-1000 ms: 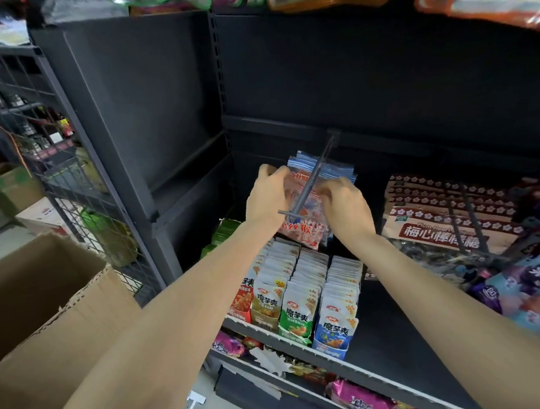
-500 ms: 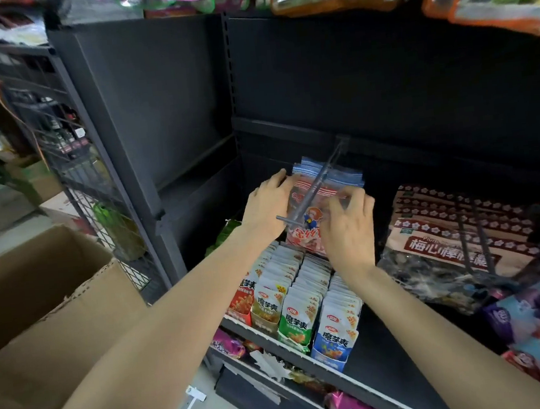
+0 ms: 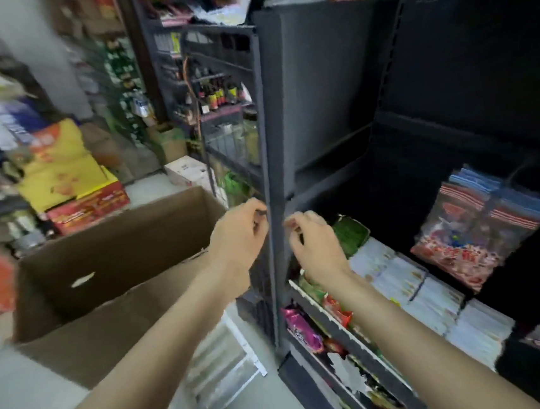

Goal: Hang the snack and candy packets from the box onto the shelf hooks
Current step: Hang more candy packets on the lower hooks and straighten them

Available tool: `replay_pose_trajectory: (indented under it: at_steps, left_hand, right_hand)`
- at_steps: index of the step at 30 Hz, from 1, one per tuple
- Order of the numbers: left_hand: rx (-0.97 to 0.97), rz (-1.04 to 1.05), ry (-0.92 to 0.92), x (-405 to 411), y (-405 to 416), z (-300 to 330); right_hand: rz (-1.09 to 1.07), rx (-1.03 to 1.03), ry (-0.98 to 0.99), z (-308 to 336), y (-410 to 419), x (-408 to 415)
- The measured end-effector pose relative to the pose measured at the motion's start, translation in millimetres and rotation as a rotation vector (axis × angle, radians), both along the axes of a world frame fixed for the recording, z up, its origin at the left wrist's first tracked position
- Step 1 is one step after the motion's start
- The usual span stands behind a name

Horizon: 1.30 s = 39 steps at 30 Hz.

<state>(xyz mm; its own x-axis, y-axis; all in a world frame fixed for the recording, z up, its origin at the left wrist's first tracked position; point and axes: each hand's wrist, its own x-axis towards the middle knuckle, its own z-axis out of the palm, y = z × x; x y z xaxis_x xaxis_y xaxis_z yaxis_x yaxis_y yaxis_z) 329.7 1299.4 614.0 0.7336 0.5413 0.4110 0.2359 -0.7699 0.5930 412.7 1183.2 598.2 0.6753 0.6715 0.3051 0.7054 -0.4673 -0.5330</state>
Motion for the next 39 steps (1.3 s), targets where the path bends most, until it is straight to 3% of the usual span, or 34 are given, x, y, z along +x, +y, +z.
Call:
replay_pose_trajectory:
  at_steps: [2, 5, 12, 21, 29, 34, 39]
  left_hand:
    - [-0.068, 0.078, -0.003, -23, 47, -3]
    - [-0.102, 0.167, 0.144, -47, 132, -18]
    - [-0.314, 0.258, 0.523, -91, 259, -80]
    - [-0.481, 0.122, 0.869, -68, 311, -163]
    - [-0.527, -0.049, 1.047, -20, 317, -220]
    - [-0.411, -0.174, 1.09, -13, 312, -245]
    - [-0.439, -0.134, 1.022, -24, 320, -249]
  right_hand:
    - [0.089, 0.017, 0.009, 0, 52, -12]
    - [0.177, -0.018, 0.076, -6, 127, -28]
    - [0.374, -0.567, 0.185, -47, 272, -38]
    - [0.235, -1.067, 0.256, -129, 345, 11]
    - [0.465, -1.332, 0.134, -176, 378, 53]
    - [0.435, -1.296, 0.131, -192, 377, 63]
    - [0.409, -1.043, 0.34, -182, 385, 69]
